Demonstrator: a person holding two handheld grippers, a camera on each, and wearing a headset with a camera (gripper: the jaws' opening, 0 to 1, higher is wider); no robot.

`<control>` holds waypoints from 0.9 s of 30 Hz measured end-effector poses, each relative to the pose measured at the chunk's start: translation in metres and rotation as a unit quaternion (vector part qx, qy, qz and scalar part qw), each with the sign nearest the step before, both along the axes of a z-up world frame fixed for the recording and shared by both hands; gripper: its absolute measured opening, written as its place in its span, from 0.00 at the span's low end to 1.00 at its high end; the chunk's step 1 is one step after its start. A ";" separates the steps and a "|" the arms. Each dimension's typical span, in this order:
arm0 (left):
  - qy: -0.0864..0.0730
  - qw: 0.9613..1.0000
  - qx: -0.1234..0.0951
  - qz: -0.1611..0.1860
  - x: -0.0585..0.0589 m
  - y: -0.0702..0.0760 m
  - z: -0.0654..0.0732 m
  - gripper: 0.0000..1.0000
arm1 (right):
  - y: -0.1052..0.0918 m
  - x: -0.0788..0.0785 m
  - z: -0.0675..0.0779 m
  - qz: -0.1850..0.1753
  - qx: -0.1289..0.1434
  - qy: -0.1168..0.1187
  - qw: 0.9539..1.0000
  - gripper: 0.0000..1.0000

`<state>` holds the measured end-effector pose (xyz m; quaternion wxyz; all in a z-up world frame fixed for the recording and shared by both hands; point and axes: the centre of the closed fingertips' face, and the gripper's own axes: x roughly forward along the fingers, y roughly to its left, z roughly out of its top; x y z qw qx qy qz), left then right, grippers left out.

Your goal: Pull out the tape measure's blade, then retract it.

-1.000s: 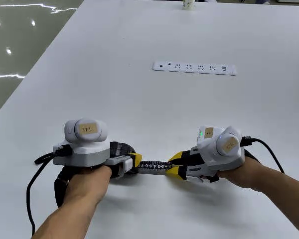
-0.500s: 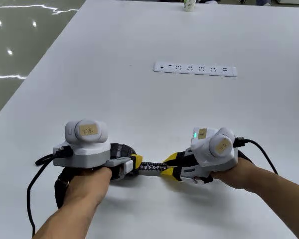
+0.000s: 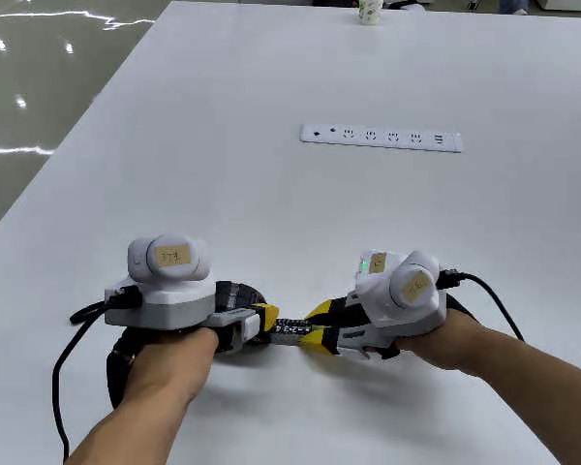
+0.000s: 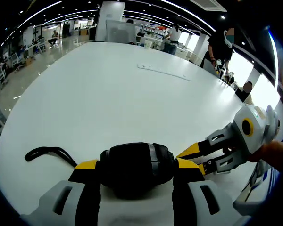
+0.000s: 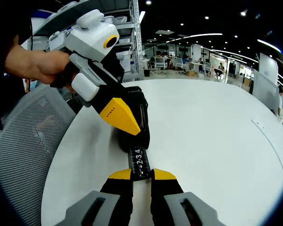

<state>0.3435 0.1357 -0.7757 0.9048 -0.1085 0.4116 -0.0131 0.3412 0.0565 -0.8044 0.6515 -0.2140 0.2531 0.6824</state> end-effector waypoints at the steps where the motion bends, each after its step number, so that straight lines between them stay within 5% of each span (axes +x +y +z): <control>1: 0.000 1.000 0.000 0.000 0.000 0.000 0.000 0.56 | 0.002 0.000 0.000 0.001 0.000 0.001 1.000 0.10; 27: 0.003 1.000 -0.004 -0.015 -0.002 0.000 0.000 0.56 | 0.029 -0.011 -0.001 0.039 -0.003 -0.013 0.999 0.11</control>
